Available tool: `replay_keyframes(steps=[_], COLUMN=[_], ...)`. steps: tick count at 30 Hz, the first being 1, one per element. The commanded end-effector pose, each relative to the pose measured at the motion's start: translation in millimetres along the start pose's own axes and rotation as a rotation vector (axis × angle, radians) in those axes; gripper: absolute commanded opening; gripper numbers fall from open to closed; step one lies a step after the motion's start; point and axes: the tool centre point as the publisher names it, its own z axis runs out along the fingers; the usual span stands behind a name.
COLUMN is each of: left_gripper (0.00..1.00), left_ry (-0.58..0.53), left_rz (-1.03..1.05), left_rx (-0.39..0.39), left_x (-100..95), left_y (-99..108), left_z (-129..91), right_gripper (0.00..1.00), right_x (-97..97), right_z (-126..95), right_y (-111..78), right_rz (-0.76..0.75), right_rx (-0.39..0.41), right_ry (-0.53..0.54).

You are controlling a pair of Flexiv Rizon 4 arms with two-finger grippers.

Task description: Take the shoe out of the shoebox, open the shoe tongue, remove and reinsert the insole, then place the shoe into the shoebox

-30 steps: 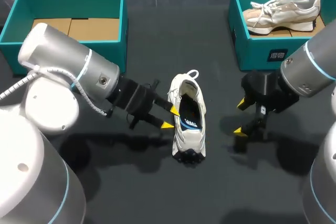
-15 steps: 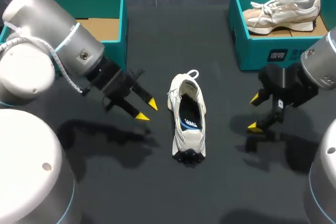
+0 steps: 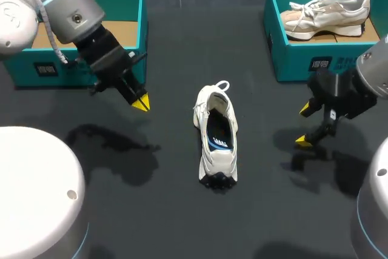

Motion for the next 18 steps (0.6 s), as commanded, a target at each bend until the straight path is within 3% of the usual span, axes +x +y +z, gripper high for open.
replay_keyframes(steps=[1,5,13,16,18], left_gripper=[0.00,0.00,0.00,0.00,0.00], left_ry=[0.027,0.027,0.121,0.177,0.177], left_rz=[0.000,0.000,0.281,0.299,0.299], left_rx=[0.000,0.000,-0.147,-0.147,-0.147], left_x=[-1.3,-1.3,-55.6,-72.7,-72.7], left_y=[0,0,-27,-28,-28], left_z=[-5,-5,12,10,10], right_gripper=[1.00,1.00,1.00,1.00,1.00], right_x=[-3.0,-14.1,-14.1,-14.1,-14.1], right_z=[-37,-46,-46,-46,-46], right_y=[-21.4,-42.5,-42.5,-42.5,-42.5], right_rz=[-0.004,0.026,0.026,0.026,0.026], right_rx=[-0.019,-0.035,-0.035,-0.035,-0.035], right_ry=[-0.006,0.002,0.002,0.002,0.002])
